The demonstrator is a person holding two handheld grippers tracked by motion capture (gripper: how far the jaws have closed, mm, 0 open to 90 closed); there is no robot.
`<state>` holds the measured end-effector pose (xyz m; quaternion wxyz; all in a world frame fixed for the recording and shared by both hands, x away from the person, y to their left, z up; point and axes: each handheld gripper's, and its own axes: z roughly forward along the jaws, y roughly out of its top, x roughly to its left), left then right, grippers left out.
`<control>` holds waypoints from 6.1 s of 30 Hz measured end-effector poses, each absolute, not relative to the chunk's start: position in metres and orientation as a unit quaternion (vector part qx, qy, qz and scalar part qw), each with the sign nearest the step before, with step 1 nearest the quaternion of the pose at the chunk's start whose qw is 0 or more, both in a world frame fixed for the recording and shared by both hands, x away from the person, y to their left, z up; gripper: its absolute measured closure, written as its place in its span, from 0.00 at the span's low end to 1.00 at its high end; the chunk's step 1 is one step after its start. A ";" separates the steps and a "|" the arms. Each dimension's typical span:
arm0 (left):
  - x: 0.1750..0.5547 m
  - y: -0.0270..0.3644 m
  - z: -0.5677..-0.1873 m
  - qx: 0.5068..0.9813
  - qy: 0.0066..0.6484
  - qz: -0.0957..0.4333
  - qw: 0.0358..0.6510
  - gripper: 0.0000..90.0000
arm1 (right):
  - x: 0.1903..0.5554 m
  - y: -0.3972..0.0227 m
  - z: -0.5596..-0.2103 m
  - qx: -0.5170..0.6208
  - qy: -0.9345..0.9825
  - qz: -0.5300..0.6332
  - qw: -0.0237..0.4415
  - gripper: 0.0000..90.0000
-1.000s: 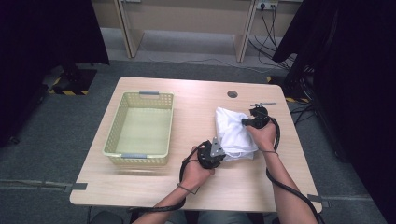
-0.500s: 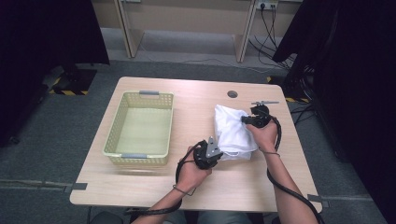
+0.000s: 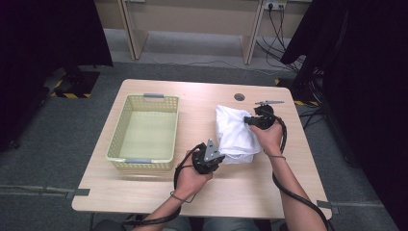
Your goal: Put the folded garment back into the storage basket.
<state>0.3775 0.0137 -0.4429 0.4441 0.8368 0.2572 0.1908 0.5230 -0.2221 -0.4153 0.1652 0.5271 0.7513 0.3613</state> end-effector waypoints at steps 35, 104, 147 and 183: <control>0.369 0.059 -0.415 0.824 0.272 0.202 0.454 0.91 | 0.519 -0.186 -0.386 0.497 0.758 0.390 0.162 0.90; 0.366 0.121 -0.398 0.797 0.308 0.221 0.470 0.91 | 0.526 -0.124 -0.352 0.460 0.775 0.399 0.168 0.90; 0.364 0.147 -0.396 0.779 0.337 0.227 0.477 0.92 | 0.530 -0.096 -0.340 0.443 0.781 0.405 0.170 0.90; 0.362 0.163 -0.398 0.770 0.353 0.230 0.480 0.92 | 0.530 -0.079 -0.337 0.434 0.786 0.407 0.168 0.90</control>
